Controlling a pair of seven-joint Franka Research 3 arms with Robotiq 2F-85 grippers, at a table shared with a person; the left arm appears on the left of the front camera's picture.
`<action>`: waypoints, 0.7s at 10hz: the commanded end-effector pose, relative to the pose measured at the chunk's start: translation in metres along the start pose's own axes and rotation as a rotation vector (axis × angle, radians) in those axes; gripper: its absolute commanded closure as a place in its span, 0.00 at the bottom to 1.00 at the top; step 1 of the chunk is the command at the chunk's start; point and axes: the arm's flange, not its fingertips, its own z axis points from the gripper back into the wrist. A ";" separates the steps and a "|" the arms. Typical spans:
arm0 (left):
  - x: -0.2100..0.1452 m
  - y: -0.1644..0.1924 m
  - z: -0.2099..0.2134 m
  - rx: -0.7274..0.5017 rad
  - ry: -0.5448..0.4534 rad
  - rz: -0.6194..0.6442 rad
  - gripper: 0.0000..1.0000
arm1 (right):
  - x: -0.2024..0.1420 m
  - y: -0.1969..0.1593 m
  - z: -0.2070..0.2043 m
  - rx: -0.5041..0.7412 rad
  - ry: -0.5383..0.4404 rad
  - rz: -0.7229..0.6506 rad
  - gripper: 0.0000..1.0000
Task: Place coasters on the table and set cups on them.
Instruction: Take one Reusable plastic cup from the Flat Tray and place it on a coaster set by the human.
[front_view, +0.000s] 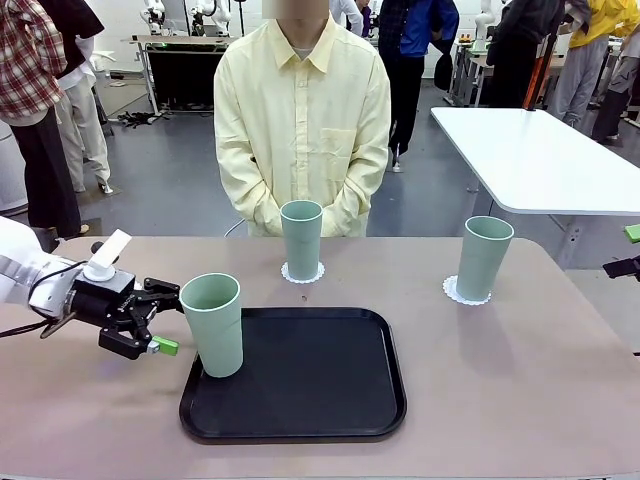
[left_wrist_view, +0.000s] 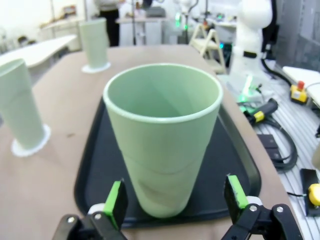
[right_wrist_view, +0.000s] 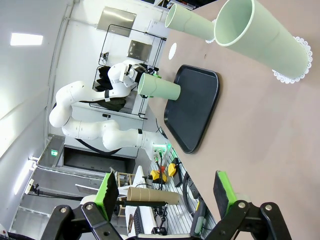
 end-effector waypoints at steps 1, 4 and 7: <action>-0.006 0.003 -0.004 -0.042 -0.029 -0.067 0.00 | 0.000 0.002 0.000 0.000 0.000 -0.005 0.00; -0.010 0.005 -0.014 -0.070 -0.045 -0.092 0.00 | 0.000 0.002 0.000 0.000 0.000 -0.005 0.00; -0.012 0.010 -0.019 -0.090 -0.062 -0.121 0.00 | 0.000 0.002 0.000 0.000 0.000 -0.005 0.00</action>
